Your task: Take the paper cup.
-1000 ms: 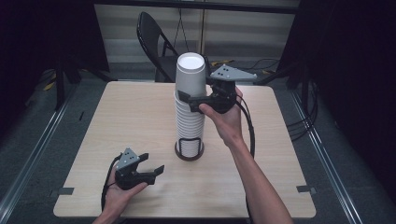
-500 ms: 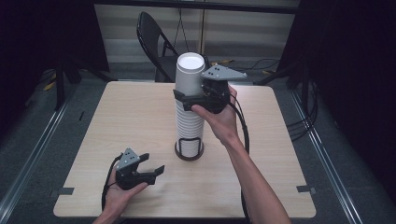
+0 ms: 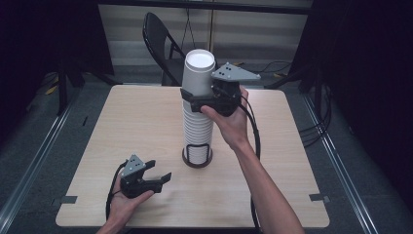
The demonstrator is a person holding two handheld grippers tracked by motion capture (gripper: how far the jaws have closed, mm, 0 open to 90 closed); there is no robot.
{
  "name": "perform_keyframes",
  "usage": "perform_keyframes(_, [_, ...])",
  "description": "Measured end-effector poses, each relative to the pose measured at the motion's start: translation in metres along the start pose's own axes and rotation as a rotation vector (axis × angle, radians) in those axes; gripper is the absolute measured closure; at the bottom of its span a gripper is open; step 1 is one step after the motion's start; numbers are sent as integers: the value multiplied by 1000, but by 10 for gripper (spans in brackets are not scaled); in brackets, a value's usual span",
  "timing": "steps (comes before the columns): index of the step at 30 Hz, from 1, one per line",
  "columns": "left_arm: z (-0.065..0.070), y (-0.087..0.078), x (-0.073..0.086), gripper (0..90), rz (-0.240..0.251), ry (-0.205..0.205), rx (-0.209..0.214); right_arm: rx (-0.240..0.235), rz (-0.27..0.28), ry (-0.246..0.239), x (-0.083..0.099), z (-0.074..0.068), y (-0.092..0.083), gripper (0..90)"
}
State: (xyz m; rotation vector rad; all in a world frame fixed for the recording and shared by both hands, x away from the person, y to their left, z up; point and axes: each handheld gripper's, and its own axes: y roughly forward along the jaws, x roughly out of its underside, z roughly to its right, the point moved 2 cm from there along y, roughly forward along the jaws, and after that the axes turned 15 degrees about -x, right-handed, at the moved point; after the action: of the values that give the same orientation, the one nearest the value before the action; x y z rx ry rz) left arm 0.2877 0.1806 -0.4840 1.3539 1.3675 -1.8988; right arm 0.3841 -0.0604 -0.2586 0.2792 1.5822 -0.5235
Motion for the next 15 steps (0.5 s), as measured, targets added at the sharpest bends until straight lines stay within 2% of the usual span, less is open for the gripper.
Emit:
perform_keyframes(4, [-1,1,1,211,-10,-3,-7,-5,16,7,-2,0,-2,120])
perform_keyframes(15, [-1,1,1,212,-7,-3,-7,-13,55,-11,-11,-2,-2,121])
